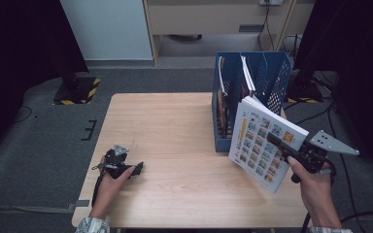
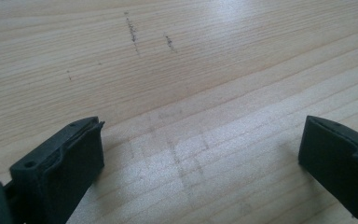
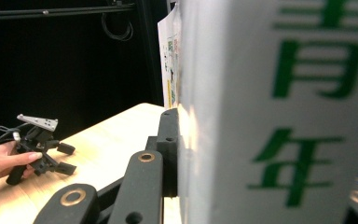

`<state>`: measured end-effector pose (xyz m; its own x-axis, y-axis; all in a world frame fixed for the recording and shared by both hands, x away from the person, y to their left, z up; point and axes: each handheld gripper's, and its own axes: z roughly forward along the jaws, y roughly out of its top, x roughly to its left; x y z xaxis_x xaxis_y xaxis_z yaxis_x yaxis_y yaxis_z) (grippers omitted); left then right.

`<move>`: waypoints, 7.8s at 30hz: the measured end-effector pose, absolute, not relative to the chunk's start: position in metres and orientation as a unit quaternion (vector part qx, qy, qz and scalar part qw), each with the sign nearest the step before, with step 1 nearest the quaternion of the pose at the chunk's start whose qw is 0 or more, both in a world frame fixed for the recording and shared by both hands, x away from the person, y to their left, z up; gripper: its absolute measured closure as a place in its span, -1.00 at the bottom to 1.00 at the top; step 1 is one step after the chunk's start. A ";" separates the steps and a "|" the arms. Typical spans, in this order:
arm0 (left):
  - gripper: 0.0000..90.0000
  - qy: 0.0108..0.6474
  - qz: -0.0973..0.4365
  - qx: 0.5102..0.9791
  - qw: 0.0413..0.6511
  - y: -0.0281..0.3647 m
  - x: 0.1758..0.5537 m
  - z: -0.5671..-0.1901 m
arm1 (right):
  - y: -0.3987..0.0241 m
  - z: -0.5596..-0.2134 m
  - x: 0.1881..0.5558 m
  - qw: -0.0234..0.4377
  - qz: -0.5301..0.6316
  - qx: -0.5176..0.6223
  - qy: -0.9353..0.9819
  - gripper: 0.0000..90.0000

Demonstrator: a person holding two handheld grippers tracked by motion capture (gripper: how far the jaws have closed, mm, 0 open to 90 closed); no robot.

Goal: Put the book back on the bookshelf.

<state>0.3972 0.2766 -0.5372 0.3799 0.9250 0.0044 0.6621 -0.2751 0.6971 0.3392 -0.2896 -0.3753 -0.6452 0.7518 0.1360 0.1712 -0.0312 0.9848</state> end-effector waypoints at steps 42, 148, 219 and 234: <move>-1.00 0.520 0.213 0.767 0.310 0.274 0.398 -0.537 | -0.306 -0.295 0.353 0.275 0.611 0.376 0.640 0.64; -1.00 0.533 0.218 0.758 0.307 0.269 0.401 -0.537 | -0.308 -0.323 0.502 0.406 0.519 0.507 0.556 0.64; -1.00 0.531 0.218 0.759 0.307 0.267 0.401 -0.537 | -0.289 -0.391 0.517 0.409 0.513 0.522 0.545 0.64; -1.00 0.531 0.218 0.759 0.307 0.267 0.401 -0.537 | -0.291 -0.396 0.515 0.396 0.513 0.520 0.556 0.63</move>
